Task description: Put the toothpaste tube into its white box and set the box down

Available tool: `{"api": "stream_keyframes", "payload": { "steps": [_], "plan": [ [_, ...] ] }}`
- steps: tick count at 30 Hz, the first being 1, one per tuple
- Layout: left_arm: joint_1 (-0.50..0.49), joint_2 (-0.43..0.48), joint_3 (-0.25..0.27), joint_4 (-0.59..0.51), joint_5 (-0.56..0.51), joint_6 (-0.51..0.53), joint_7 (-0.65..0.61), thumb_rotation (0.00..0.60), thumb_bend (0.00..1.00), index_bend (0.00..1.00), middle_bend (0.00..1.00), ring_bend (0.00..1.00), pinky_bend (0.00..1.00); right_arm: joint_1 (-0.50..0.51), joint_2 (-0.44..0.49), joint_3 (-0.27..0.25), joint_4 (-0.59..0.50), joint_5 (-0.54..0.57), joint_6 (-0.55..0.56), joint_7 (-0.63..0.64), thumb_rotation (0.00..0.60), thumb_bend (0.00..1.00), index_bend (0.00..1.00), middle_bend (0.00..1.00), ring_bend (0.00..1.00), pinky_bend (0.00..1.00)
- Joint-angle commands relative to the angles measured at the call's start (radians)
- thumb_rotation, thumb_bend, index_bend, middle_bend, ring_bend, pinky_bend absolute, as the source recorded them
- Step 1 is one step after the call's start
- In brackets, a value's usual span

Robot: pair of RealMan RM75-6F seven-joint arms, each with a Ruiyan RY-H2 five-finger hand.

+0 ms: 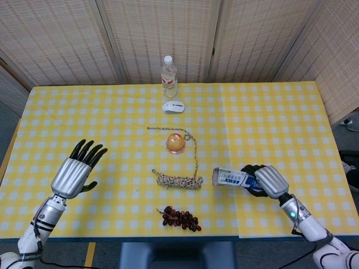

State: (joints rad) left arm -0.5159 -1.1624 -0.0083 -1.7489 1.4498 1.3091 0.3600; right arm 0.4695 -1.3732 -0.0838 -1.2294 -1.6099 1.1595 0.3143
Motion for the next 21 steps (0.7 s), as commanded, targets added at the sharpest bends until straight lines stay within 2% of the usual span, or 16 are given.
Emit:
{"api": "stream_keyframes", "payload": {
  "steps": [1,10,14,21],
  "plan": [
    [0.008,0.001,-0.002,0.045,-0.003,-0.028,-0.056,0.600,0.18,0.14,0.14,0.02,0.00,-0.001,0.003,-0.005,0.013,0.015,-0.030,-0.008,0.600,0.41,0.39,0.36,0.40,0.47],
    [0.015,0.001,-0.002,0.066,-0.009,-0.072,-0.073,0.600,0.18,0.13,0.13,0.02,0.00,0.017,-0.042,-0.005,0.061,0.041,-0.126,-0.030,0.600,0.41,0.39,0.36,0.40,0.45],
    [0.011,0.011,-0.011,0.052,-0.009,-0.087,-0.071,0.600,0.18,0.11,0.12,0.02,0.00,0.018,-0.053,0.003,0.069,0.039,-0.118,-0.020,0.600,0.41,0.38,0.31,0.38,0.44],
    [0.016,0.017,-0.022,0.041,-0.005,-0.090,-0.074,0.600,0.18,0.10,0.12,0.02,0.00,0.007,-0.021,0.018,0.033,0.036,-0.078,-0.019,0.600,0.41,0.05,0.11,0.23,0.30]
  ]
}}
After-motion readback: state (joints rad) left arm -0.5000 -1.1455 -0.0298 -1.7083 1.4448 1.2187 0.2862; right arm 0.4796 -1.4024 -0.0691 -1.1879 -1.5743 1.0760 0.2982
